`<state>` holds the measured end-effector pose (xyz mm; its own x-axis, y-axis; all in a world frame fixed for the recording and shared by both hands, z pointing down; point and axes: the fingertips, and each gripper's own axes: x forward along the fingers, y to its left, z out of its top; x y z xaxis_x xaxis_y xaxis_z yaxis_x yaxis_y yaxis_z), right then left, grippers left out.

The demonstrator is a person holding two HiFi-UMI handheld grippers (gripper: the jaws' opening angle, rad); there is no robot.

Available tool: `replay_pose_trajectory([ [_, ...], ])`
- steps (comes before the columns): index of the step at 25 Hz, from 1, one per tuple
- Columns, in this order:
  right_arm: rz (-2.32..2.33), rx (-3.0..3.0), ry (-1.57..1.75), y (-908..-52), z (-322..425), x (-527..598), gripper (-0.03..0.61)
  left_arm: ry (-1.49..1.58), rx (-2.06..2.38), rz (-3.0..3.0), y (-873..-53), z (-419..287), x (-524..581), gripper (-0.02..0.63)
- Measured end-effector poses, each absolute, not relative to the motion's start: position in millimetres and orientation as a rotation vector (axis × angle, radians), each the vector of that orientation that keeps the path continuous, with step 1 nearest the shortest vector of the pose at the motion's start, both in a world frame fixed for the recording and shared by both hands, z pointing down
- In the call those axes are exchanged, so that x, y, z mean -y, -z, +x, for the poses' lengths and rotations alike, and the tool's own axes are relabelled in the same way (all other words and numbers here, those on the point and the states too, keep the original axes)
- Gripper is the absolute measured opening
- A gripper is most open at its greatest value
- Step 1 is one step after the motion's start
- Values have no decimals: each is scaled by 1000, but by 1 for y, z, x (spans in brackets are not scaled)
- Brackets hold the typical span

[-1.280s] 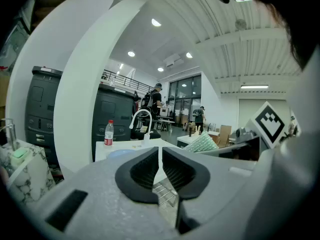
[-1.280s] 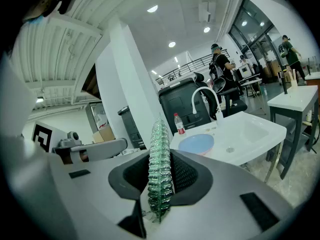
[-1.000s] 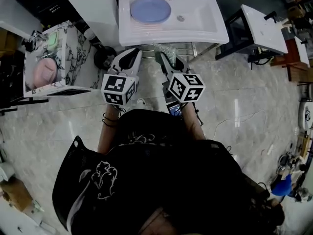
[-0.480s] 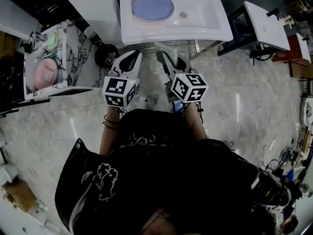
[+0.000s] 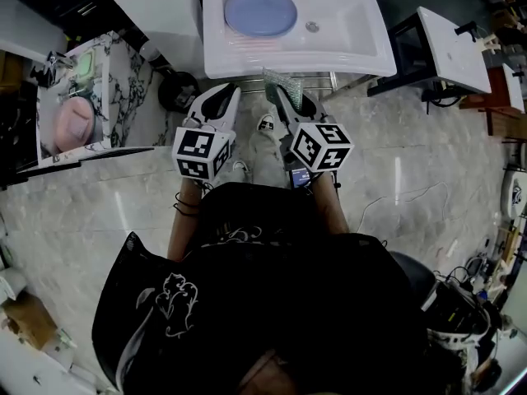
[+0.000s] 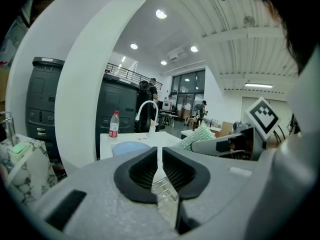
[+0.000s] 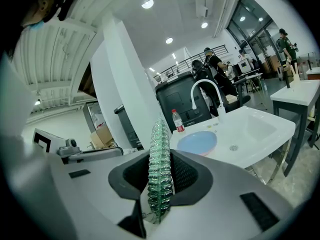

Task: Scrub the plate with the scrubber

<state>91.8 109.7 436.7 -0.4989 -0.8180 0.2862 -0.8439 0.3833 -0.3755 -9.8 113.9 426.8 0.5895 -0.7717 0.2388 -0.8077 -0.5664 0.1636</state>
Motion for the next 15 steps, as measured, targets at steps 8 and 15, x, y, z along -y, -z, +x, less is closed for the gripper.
replay_pose_trajectory([
  [8,1546,2573,-764,-444,107,-35,89,-236,1329,2530,-439,-7,-54,34],
  [15,1519,2572,-798,-446,126,45,89,-258,1349,2505,-439,9,23,34],
])
